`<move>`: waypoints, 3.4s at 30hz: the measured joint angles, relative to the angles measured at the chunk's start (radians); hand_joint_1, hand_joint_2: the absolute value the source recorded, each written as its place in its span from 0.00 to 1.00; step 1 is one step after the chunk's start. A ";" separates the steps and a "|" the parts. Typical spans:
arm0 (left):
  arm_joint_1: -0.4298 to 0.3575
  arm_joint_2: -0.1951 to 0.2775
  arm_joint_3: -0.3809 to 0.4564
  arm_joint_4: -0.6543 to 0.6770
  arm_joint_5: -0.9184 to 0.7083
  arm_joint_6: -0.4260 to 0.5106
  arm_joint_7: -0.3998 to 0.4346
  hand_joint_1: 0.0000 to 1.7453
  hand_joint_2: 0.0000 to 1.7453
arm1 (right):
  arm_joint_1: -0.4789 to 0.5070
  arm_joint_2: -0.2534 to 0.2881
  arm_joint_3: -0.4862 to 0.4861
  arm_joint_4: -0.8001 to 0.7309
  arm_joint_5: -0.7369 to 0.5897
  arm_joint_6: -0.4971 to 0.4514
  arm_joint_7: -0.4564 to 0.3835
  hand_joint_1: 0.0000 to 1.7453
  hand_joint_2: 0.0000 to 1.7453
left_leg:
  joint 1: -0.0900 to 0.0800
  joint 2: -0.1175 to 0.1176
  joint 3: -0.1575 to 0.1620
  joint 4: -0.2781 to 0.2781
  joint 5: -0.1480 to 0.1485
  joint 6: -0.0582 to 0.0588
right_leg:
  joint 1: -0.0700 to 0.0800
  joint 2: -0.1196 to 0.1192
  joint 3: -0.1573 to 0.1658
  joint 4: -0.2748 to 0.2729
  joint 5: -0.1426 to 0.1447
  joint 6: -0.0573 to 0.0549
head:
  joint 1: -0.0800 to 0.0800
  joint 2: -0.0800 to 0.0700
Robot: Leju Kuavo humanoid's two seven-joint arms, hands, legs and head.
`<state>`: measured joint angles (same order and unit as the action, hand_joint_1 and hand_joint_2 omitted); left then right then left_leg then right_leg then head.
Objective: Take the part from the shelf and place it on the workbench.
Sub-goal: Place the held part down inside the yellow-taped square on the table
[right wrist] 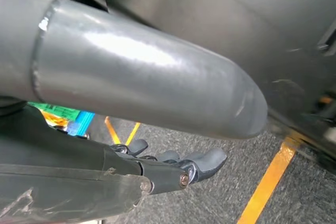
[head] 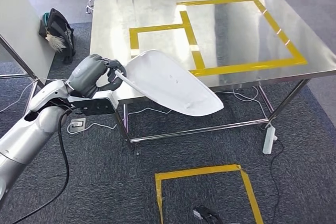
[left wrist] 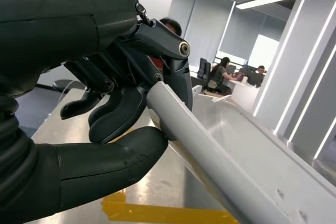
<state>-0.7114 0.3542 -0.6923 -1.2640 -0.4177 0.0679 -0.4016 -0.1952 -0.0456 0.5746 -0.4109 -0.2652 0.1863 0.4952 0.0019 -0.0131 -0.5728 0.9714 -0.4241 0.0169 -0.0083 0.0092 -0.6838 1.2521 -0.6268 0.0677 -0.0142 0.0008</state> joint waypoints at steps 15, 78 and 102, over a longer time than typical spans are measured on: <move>-0.016 -0.001 0.005 -0.007 0.001 0.001 0.000 1.00 1.00 | -0.009 -0.003 0.003 0.005 -0.002 0.002 0.008 0.00 0.00 | 0.005 0.001 -0.138 0.289 -0.130 -0.061 | -0.004 0.004 0.051 -0.234 0.218 -0.057 | -0.002 0.000; -0.024 0.036 0.006 -0.033 -0.052 0.019 -0.041 1.00 1.00 | -0.036 0.012 0.056 -0.009 0.051 -0.023 0.031 0.00 0.00 | 0.012 -0.002 0.042 -0.017 -0.014 -0.027 | -0.017 -0.003 -0.002 -0.183 0.249 0.021 | 0.009 0.000; -0.035 0.008 -0.042 -0.026 -0.031 0.006 -0.019 1.00 1.00 | -0.044 0.010 0.056 -0.005 0.013 -0.023 0.031 0.00 0.00 | 0.014 0.000 -0.060 0.020 0.039 -0.049 | -0.014 -0.001 0.078 -0.245 0.203 -0.048 | -0.003 0.000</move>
<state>-0.7467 0.3621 -0.7342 -1.2903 -0.4486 0.0735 -0.4208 -0.2391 -0.0359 0.6302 -0.4162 -0.2518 0.1633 0.5264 0.0156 -0.0130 -0.6327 0.9909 -0.3855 -0.0318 -0.0222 0.0085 -0.6054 1.0070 -0.4241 0.0196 -0.0173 0.0004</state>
